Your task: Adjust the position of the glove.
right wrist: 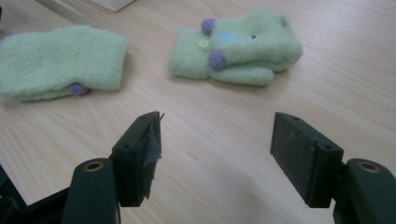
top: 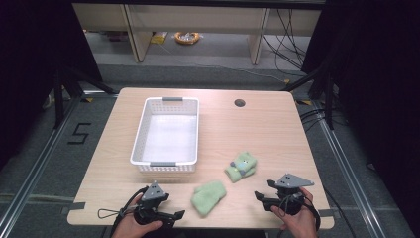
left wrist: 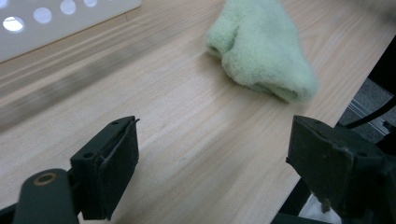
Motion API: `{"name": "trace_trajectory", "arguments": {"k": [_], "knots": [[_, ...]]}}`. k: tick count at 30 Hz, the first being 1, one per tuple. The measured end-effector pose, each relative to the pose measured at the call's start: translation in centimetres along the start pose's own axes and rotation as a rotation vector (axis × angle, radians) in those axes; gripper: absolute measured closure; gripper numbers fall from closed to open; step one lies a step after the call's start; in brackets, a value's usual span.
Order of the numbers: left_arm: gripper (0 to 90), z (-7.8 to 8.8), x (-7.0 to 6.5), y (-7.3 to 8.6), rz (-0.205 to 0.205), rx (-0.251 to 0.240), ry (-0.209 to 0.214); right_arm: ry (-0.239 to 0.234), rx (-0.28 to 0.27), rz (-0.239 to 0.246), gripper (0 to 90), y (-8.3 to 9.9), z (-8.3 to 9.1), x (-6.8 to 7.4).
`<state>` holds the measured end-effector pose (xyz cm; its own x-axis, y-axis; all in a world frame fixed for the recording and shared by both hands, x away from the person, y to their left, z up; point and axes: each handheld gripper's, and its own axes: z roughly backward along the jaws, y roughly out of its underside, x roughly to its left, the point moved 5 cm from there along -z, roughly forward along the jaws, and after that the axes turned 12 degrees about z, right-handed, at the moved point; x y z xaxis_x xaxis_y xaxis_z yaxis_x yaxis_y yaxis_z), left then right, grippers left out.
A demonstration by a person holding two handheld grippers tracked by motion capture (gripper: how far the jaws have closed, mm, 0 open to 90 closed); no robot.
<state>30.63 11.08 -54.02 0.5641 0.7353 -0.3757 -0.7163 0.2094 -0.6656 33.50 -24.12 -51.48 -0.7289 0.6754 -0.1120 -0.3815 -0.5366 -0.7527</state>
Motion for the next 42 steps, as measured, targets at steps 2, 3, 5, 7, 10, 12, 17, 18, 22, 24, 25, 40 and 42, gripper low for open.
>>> {"name": "trace_trajectory", "arguments": {"k": [2,3,5,7,10,12,17,18,22,24,25,40,42], "knots": [[16.4,0.1,-0.2,-0.1,-0.015,0.009,0.008,-0.019,0.001,-0.044,38.0,-0.3,0.0,0.6],[16.8,0.1,-0.2,-0.1,-0.015,0.009,0.008,-0.019,0.001,-0.044,38.0,-0.3,0.0,0.6],[19.3,-0.2,-0.7,-0.2,0.017,-0.02,0.03,-0.054,-0.012,-0.018,41.9,-0.9,-0.2,1.0],[19.9,-0.1,-0.9,-0.4,0.02,-0.01,0.047,-0.075,-0.031,0.034,43.3,-1.3,-0.6,1.0],[21.4,-0.3,-1.2,-0.6,0.023,-0.026,0.06,-0.076,-0.05,0.054,45.6,-2.1,-0.8,1.4],[21.9,-0.6,-1.5,-0.8,0.027,-0.034,0.065,-0.11,-0.056,0.046,48.6,-2.6,-1.1,1.9],[25.2,-1.1,-2.3,-1.1,0.053,-0.011,0.098,-0.161,-0.032,0.058,53.4,-3.5,-2.0,3.0],[25.2,-1.4,-2.4,-1.3,0.041,-0.015,0.096,-0.154,-0.044,0.106,54.4,-3.9,-2.4,2.9],[28.0,-2.1,-2.6,-1.8,0.019,0.012,0.089,-0.174,-0.034,0.158,59.3,-5.4,-3.6,3.4],[28.7,-2.4,-2.9,-2.1,0.036,-0.001,0.1,-0.176,-0.028,0.17,60.4,-5.9,-4.1,3.5],[29.1,-2.4,-2.9,-2.1,0.036,-0.001,0.1,-0.176,-0.028,0.17,60.4,-5.9,-4.1,3.5],[35.6,-4.2,-3.1,-2.6,0.01,0.034,0.077,-0.243,0.047,0.199,68.4,-7.8,-8.3,4.2],[37.6,-4.3,-3.1,-2.7,0.005,0.032,0.073,-0.251,0.054,0.193,70.2,-8.0,-9.3,4.3]]}}
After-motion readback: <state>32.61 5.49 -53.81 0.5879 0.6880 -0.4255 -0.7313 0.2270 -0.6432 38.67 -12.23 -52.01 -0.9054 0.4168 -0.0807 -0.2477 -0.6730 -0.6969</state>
